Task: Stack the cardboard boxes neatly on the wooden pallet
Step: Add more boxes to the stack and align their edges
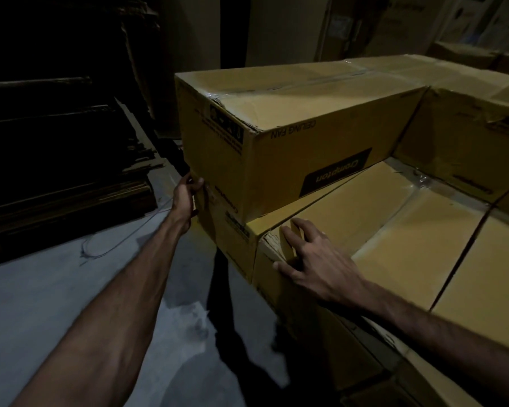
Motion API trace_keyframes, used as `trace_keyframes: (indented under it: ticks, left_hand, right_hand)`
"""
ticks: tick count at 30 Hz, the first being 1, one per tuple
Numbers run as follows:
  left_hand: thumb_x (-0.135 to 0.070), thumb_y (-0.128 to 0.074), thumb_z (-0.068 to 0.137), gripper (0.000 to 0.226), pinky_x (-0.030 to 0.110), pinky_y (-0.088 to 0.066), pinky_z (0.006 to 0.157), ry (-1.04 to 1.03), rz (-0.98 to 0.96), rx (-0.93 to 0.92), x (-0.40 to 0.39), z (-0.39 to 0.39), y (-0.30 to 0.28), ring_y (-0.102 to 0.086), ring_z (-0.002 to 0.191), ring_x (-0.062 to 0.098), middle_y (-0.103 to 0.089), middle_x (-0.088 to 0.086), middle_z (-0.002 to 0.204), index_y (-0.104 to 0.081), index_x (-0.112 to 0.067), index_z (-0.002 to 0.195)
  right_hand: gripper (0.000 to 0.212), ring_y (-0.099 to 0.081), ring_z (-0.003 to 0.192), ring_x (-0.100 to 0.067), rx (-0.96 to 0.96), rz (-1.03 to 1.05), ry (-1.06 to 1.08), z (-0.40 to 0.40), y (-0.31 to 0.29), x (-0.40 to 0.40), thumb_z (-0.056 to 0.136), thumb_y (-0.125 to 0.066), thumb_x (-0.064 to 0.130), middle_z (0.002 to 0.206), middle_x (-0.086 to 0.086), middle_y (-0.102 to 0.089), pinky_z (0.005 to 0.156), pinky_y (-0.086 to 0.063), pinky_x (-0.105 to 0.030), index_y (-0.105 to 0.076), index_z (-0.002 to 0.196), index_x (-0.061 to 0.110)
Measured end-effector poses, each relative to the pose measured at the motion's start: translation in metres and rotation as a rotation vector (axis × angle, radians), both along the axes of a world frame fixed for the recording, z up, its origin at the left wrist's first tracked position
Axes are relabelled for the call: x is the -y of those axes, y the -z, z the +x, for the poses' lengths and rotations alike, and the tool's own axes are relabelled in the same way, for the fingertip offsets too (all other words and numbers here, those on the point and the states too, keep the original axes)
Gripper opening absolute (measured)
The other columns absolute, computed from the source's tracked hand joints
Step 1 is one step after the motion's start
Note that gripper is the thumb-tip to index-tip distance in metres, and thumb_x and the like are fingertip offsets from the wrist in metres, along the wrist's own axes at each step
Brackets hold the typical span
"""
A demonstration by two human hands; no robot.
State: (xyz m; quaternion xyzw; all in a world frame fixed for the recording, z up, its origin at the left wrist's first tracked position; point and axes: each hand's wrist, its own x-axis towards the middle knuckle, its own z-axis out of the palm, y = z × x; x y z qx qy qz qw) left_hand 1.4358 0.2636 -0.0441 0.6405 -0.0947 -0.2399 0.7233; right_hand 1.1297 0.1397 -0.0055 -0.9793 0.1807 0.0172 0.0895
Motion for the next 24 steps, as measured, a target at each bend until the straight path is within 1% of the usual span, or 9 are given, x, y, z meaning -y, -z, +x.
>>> trace_keyframes:
  ticks: [2,3,7,10,12,16,19,21,24]
  left_hand:
    - [-0.025,-0.057,0.104,0.045,0.038,-0.047,0.087,0.002,-0.004,0.005,0.001,-0.001,-0.001,-0.06,0.11,0.007,-0.065,-0.004,0.135,-0.055,-0.028,0.149]
    - [-0.025,-0.056,0.104,0.044,0.037,-0.048,0.086,0.004,-0.006,0.006,0.001,-0.002,-0.002,-0.061,0.109,0.008,-0.066,-0.005,0.132,-0.055,-0.027,0.148]
    - [-0.021,-0.052,0.107,0.039,0.031,-0.048,0.073,-0.004,-0.022,0.003,0.001,-0.006,-0.006,-0.063,0.099,0.007,-0.067,-0.009,0.117,-0.055,-0.023,0.146]
    - [-0.019,-0.054,0.107,0.043,0.031,-0.048,0.072,-0.009,-0.02,0.019,0.002,-0.005,-0.004,-0.063,0.098,0.008,-0.068,-0.006,0.118,-0.053,-0.022,0.15]
    - [-0.017,-0.055,0.107,0.043,0.031,-0.049,0.072,-0.009,-0.022,0.012,0.001,-0.004,-0.003,-0.063,0.098,0.007,-0.067,-0.005,0.118,-0.052,-0.022,0.15]
    - [-0.017,-0.054,0.106,0.037,0.033,-0.052,0.079,0.006,-0.029,-0.004,0.0,-0.006,-0.01,-0.063,0.096,0.006,-0.068,-0.007,0.117,-0.055,-0.026,0.142]
    - [-0.023,-0.052,0.108,0.024,0.032,-0.048,0.075,-0.025,-0.061,-0.006,-0.001,-0.003,-0.02,-0.062,0.091,0.006,-0.067,-0.011,0.106,-0.053,-0.034,0.13]
    - [-0.027,-0.052,0.107,0.025,0.031,-0.046,0.075,-0.058,-0.05,0.029,0.0,0.005,-0.027,-0.06,0.091,0.005,-0.065,-0.014,0.104,-0.053,-0.033,0.131]
    - [-0.028,-0.05,0.107,0.029,0.029,-0.04,0.073,-0.041,-0.028,0.072,0.003,0.012,-0.039,-0.056,0.091,0.002,-0.061,-0.02,0.102,-0.05,-0.039,0.134]
  right_hand:
    - [0.088,-0.031,0.151,-0.029,0.005,0.009,-0.001,0.0,0.001,0.001,0.095,-0.036,0.082,0.171,-0.001,-0.007,0.121,-0.038,-0.051,-0.015,0.165,0.032]
    - [0.088,-0.031,0.151,-0.03,0.005,0.009,-0.005,0.0,0.001,0.001,0.095,-0.036,0.081,0.171,-0.001,-0.006,0.121,-0.038,-0.05,-0.014,0.165,0.032]
    - [0.087,-0.032,0.151,-0.03,0.014,0.009,-0.02,0.002,0.001,0.001,0.096,-0.034,0.08,0.171,0.001,-0.004,0.12,-0.04,-0.047,-0.013,0.165,0.031]
    - [0.085,-0.034,0.149,-0.031,0.027,0.011,-0.038,0.003,0.001,0.0,0.097,-0.032,0.078,0.17,0.001,-0.003,0.114,-0.047,-0.048,-0.012,0.164,0.03]
    - [0.084,-0.034,0.149,-0.032,0.016,0.017,-0.046,0.003,0.001,0.0,0.098,-0.032,0.076,0.17,0.0,-0.001,0.114,-0.048,-0.048,-0.011,0.164,0.028]
    - [0.087,-0.032,0.151,-0.032,0.02,0.012,-0.053,0.004,0.004,0.0,0.097,-0.028,0.077,0.171,0.0,0.001,0.116,-0.046,-0.049,-0.01,0.165,0.027]
    - [0.093,-0.03,0.152,-0.029,0.018,0.012,-0.045,0.003,0.003,0.001,0.091,-0.023,0.082,0.171,0.002,0.003,0.115,-0.047,-0.046,-0.009,0.166,0.029]
    - [0.095,-0.029,0.152,-0.029,0.02,0.008,-0.046,0.003,0.004,0.001,0.088,-0.02,0.083,0.171,0.003,0.003,0.115,-0.047,-0.046,-0.009,0.166,0.03]
    - [0.095,-0.029,0.153,-0.03,0.024,0.007,-0.051,0.003,0.006,0.001,0.089,-0.022,0.083,0.171,0.002,0.003,0.114,-0.048,-0.046,-0.01,0.166,0.029]
